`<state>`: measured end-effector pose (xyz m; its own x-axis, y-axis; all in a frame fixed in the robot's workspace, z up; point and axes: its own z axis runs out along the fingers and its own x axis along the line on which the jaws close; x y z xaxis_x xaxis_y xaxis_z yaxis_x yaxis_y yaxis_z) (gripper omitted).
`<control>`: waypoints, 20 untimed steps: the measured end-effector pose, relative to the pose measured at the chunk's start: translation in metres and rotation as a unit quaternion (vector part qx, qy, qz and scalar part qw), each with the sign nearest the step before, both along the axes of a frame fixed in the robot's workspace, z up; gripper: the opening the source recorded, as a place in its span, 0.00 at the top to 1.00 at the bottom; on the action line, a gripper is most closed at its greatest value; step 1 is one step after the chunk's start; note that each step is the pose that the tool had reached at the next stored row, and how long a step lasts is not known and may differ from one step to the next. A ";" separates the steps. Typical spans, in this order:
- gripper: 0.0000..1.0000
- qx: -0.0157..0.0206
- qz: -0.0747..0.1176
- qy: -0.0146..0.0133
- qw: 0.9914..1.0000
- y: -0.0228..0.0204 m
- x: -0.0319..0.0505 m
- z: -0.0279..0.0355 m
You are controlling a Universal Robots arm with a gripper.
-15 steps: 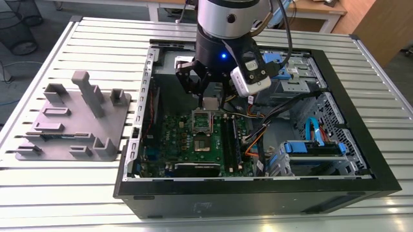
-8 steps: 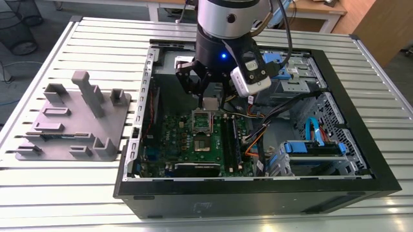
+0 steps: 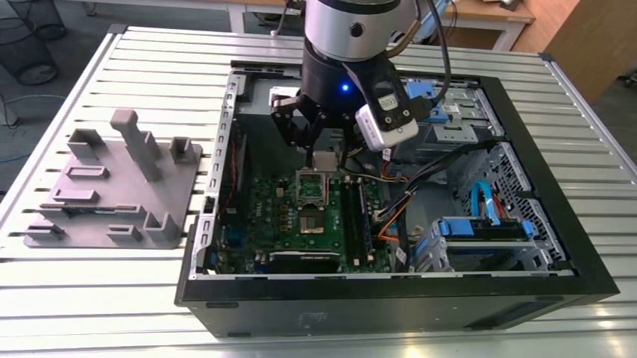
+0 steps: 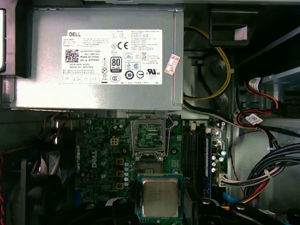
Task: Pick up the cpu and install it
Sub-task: 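Place the cpu into insertion slot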
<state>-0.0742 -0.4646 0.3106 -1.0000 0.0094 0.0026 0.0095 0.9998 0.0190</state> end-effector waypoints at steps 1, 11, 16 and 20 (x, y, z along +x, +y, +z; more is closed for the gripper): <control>0.53 0.000 0.000 0.000 1.000 0.0000 0.0000 0.0000; 0.53 0.000 0.000 0.000 1.000 -0.0018 0.0000 0.0000; 0.53 0.000 0.000 0.000 1.000 -0.0019 0.0000 0.0000; 0.53 0.000 0.000 0.000 1.000 -0.0020 0.0000 0.0000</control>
<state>-0.0742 -0.4666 0.3106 -1.0000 0.0094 0.0026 0.0094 0.9998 0.0190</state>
